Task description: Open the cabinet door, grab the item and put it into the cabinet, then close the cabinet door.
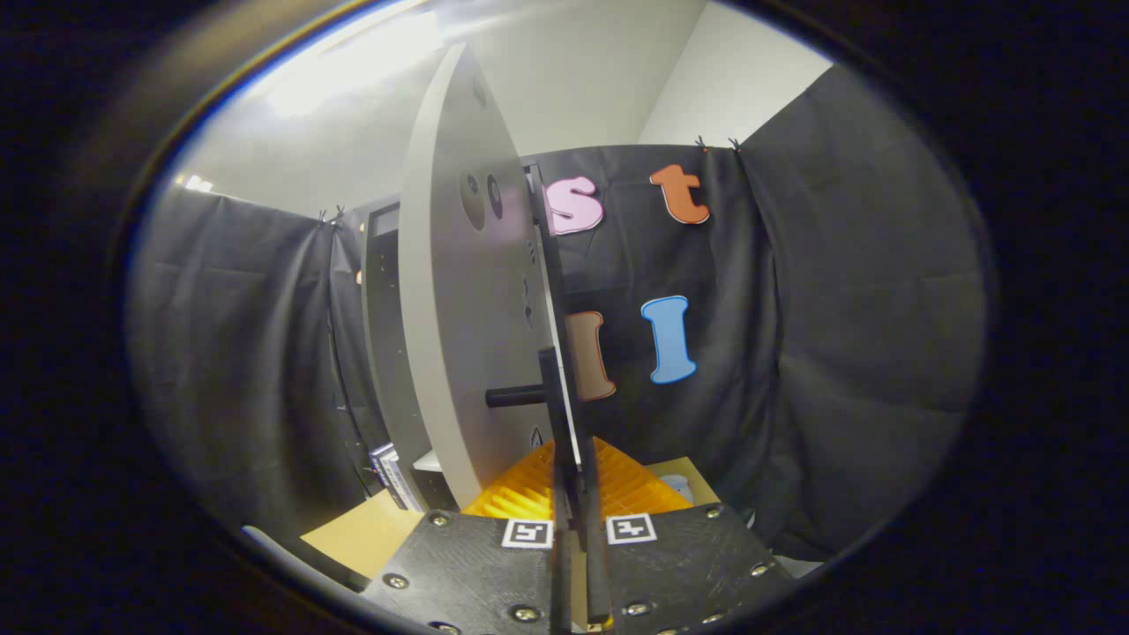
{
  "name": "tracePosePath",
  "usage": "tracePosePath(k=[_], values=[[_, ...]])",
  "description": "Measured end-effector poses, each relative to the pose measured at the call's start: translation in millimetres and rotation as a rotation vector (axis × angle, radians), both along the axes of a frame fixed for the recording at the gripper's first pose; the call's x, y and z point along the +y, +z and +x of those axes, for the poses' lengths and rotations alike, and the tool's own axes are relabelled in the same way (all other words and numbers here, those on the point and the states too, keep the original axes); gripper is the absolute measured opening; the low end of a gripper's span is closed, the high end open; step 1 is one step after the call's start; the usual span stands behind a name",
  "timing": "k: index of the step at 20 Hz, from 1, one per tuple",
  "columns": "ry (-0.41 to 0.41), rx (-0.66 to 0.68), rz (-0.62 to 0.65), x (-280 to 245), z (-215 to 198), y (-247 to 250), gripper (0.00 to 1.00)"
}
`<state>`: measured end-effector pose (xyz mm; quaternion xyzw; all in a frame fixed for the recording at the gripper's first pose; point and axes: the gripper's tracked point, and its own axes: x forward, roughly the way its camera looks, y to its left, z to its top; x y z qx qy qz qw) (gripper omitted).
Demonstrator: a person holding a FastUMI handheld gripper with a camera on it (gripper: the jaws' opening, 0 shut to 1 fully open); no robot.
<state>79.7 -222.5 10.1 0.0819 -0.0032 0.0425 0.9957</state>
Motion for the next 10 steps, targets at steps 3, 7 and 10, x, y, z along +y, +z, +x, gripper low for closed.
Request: tracePosePath(k=[3, 7, 10], values=[[-0.045, 0.032, -0.020, -10, -9, -10, 0.08], [-0.086, 0.033, -0.020, -12, -26, -13, 0.08], [-0.127, 0.071, -0.046, -9, -39, -22, 0.08]])
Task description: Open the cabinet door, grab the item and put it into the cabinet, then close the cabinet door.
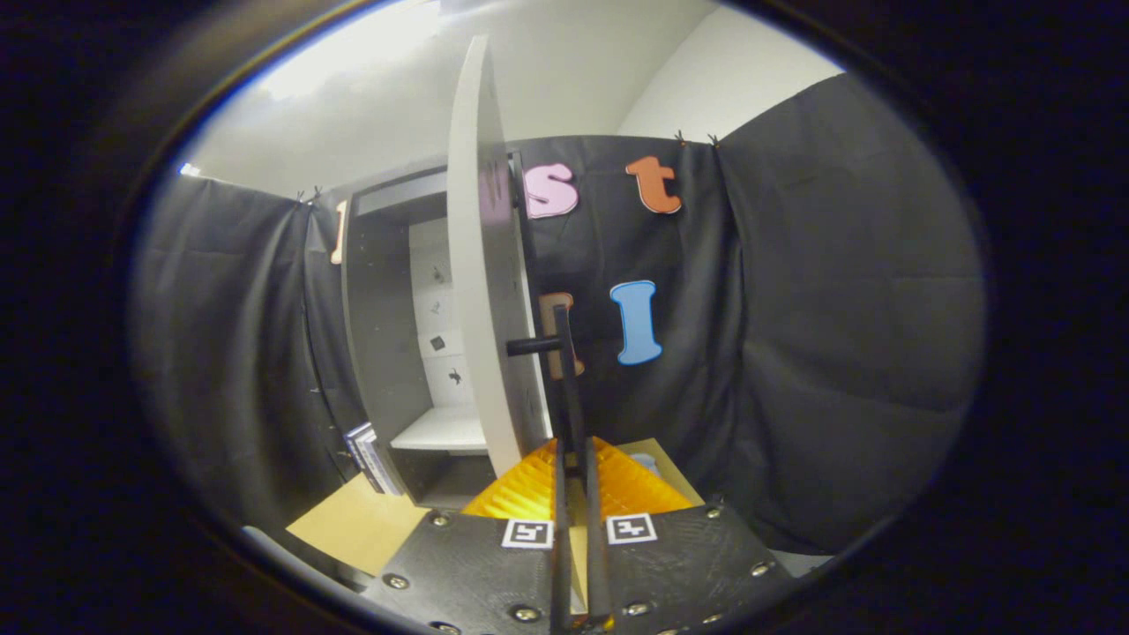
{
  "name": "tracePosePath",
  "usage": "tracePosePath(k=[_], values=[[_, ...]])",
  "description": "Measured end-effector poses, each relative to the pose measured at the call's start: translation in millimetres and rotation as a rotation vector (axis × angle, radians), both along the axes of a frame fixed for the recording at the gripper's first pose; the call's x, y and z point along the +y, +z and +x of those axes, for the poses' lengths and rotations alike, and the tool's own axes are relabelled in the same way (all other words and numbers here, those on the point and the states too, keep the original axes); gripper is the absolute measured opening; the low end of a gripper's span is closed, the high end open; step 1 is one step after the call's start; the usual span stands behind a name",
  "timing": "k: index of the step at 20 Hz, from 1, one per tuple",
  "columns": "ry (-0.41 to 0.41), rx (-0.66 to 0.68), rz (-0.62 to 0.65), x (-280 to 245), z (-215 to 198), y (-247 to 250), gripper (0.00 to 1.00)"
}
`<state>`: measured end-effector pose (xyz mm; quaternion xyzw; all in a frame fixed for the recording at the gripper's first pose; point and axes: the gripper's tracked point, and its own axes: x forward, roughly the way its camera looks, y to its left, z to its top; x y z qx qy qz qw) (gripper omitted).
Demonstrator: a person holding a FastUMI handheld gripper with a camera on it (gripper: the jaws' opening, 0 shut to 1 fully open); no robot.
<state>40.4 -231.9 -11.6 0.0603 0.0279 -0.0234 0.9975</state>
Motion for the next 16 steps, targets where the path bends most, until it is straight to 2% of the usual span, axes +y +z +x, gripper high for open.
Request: tracePosePath(k=[5, 9, 15, 16], values=[[-0.057, -0.011, -0.042, 27, -31, 11, 0.08], [-0.049, -0.026, -0.025, 73, -47, 12, 0.08], [0.013, -0.011, -0.014, 139, -52, 0, 0.27], [0.027, -0.008, -0.014, 149, -52, -1, 0.33]])
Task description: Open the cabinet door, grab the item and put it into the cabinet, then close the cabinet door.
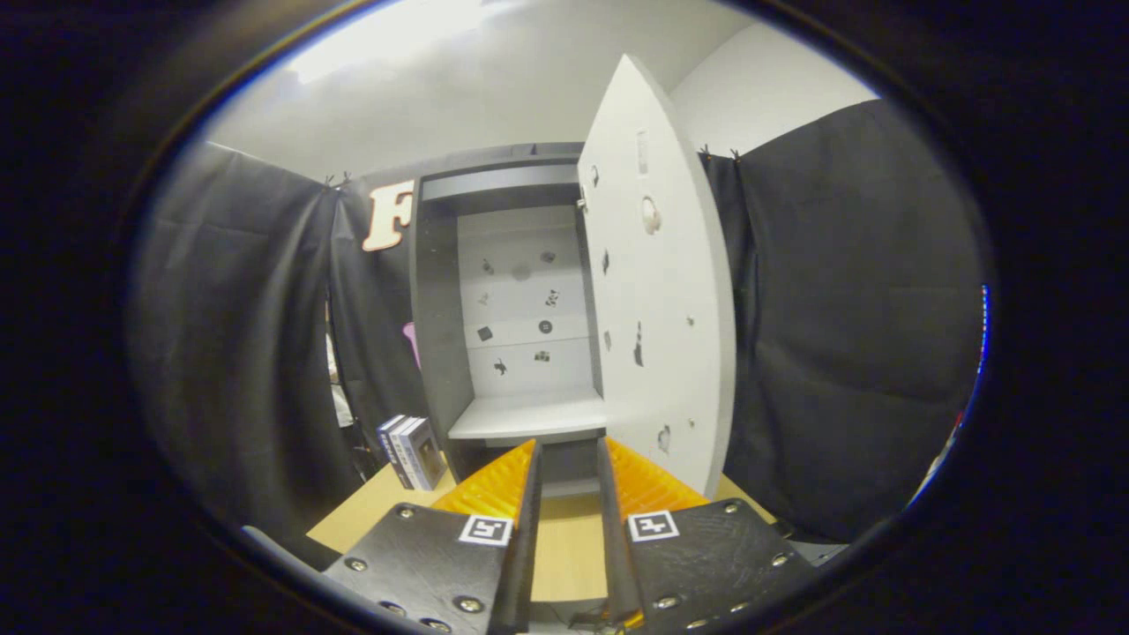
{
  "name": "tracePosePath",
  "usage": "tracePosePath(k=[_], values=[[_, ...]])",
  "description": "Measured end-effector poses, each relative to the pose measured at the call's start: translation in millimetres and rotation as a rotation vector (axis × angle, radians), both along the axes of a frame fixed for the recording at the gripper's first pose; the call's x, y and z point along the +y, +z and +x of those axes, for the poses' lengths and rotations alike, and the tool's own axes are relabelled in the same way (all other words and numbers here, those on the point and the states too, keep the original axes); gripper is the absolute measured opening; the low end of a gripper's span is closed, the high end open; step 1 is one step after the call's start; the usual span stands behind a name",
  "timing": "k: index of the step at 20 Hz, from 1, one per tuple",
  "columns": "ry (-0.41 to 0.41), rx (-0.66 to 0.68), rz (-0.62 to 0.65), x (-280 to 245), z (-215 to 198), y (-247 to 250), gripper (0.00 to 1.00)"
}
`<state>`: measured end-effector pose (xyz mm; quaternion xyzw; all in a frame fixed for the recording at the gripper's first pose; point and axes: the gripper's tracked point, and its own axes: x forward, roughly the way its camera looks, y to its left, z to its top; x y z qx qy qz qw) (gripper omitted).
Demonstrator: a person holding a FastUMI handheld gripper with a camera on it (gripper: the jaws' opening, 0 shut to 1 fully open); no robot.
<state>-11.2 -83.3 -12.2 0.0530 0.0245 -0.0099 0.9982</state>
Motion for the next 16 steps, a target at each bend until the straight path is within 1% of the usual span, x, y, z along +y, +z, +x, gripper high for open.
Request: tracePosePath(k=[1, 5, 10, 14, 16], values=[[0.011, -0.005, 0.002, 10, 2, 2, 0.38], [0.045, -0.014, 0.014, 43, 15, -4, 0.71], [0.077, -0.031, 0.002, 72, 40, -6, 0.96], [0.088, -0.031, -0.023, 83, 57, -13, 0.97], [0.097, -0.012, -0.039, 87, 66, -24, 0.98]])
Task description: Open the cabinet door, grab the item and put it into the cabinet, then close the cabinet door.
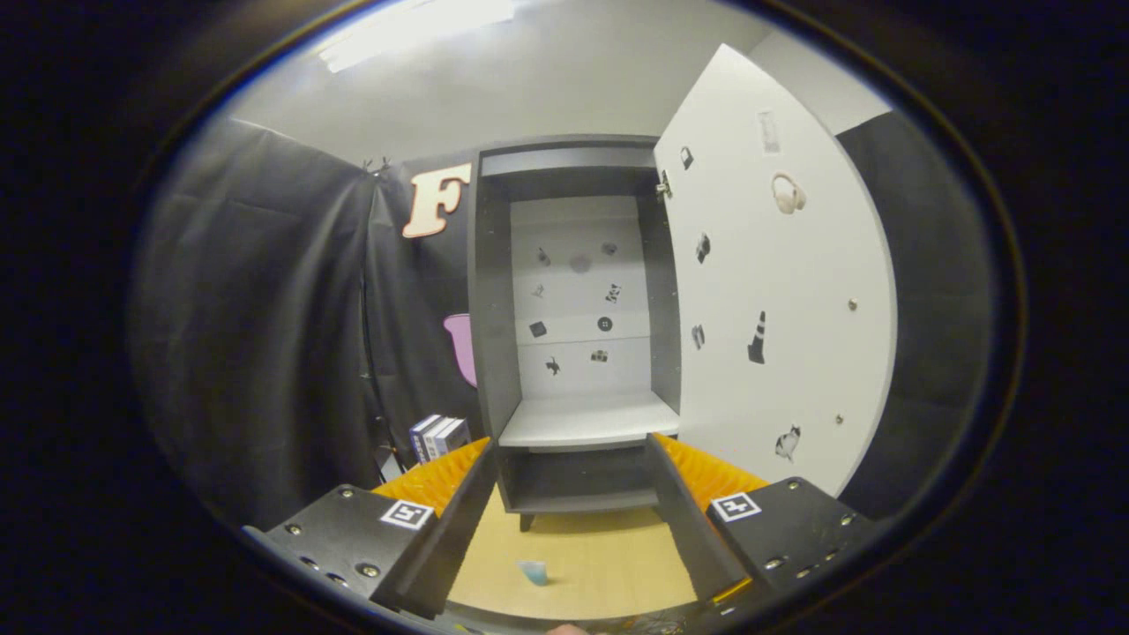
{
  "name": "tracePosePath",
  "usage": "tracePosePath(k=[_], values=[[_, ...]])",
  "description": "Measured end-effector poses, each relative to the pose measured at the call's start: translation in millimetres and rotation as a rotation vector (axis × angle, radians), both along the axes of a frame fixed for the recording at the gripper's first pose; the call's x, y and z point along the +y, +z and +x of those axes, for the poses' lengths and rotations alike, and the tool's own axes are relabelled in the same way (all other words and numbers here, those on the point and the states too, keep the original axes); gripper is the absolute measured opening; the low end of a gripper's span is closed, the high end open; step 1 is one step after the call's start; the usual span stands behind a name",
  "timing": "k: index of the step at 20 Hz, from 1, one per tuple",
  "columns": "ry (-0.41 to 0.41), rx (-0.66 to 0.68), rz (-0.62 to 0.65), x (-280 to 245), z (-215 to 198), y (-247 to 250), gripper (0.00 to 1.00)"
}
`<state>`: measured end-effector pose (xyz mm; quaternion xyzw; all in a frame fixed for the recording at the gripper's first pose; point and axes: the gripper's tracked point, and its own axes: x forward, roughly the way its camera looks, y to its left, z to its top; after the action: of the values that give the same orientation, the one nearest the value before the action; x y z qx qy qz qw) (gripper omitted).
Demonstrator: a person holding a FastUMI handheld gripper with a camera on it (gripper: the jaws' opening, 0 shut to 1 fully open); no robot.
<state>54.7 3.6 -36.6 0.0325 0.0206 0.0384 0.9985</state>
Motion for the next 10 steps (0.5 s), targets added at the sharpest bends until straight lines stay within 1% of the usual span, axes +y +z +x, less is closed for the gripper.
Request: tracePosePath(k=[3, 6, 8, 10], values=[[0.013, 0.036, -0.005, 7, 11, -17, 0.98], [0.023, 0.016, -0.009, 14, 17, -19, 0.99], [0.025, 0.040, -0.011, 17, 23, -34, 0.99], [0.045, 0.084, 0.014, 29, 29, -59, 0.99]])
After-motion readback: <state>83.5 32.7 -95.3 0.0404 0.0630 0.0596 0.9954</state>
